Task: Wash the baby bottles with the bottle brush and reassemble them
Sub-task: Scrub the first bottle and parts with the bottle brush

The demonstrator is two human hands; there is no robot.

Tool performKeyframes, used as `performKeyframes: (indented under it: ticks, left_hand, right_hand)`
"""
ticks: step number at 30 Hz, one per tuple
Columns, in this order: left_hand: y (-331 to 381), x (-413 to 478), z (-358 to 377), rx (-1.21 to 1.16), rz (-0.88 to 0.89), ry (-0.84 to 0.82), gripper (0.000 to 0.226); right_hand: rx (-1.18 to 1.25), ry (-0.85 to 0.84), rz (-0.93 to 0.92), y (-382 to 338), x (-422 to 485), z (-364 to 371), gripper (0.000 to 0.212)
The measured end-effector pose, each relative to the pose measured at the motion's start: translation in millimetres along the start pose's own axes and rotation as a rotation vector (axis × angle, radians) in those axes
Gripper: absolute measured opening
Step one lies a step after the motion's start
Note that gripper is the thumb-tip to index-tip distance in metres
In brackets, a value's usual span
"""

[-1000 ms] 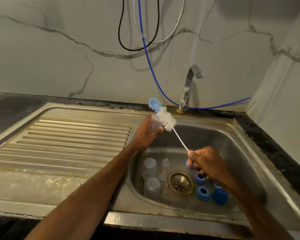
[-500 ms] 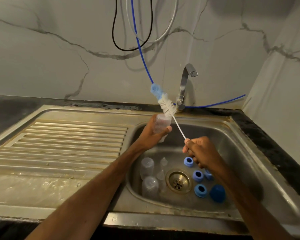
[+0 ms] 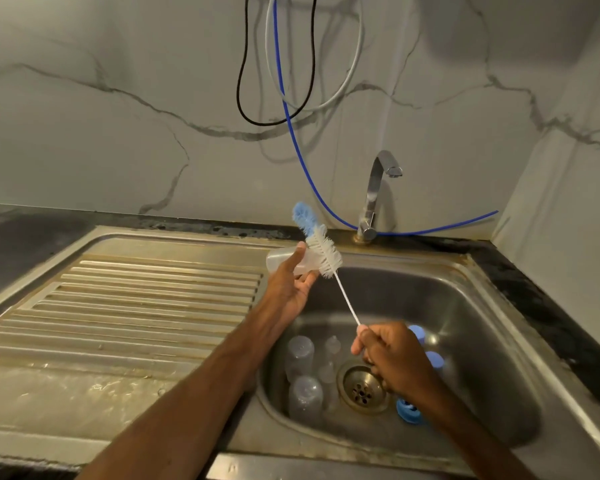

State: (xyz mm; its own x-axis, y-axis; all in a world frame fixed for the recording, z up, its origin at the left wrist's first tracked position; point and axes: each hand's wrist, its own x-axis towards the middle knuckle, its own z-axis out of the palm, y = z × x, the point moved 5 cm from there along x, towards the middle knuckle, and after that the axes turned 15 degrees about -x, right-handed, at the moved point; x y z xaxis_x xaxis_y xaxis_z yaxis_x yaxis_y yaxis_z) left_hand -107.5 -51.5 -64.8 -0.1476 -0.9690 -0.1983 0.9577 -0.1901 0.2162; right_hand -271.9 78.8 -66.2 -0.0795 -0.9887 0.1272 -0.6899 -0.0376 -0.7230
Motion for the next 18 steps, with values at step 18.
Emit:
performKeyframes:
  ticks: [18]
  left_hand:
    - [-9.8,-4.0,6.1,-0.046,0.014,0.0,0.059]
  right_hand:
    - [0.154,-0.087,0.1,-8.5,-3.0,12.2,0.044]
